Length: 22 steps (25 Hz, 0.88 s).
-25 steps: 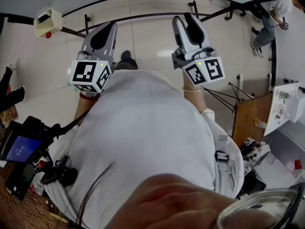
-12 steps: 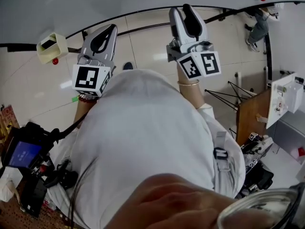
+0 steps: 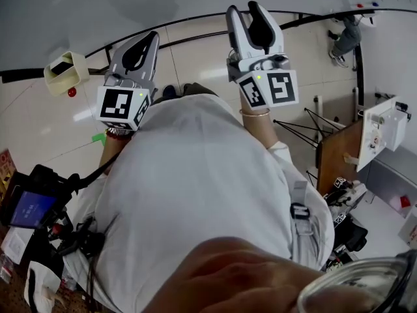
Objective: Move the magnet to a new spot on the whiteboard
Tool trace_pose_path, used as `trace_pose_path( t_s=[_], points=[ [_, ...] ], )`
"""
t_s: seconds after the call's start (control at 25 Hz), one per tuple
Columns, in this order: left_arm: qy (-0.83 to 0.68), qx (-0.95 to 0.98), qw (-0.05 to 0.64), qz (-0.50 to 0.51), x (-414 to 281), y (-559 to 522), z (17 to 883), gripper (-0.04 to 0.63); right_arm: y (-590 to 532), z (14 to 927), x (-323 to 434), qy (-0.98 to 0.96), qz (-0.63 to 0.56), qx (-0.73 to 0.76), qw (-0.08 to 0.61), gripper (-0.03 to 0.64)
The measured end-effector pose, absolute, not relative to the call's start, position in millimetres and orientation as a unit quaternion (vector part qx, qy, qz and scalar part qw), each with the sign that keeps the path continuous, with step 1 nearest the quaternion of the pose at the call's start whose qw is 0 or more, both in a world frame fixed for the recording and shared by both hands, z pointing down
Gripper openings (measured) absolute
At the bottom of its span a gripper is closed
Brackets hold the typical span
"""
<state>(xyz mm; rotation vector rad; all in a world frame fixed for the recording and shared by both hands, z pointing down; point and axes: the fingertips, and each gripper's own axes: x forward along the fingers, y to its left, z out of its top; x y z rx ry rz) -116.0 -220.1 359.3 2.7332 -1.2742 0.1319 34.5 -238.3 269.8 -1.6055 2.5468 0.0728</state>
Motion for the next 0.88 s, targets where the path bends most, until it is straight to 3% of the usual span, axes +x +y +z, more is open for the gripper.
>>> trace_pose_path(
  t_s=[0.88],
  points=[
    [-0.44, 0.896, 0.066, 0.015, -110.9, -249.2, 338.5, 0.006, -328.2, 258.8, 12.9, 0.819, 0.037, -0.573, 0.012, 0.167]
  ],
)
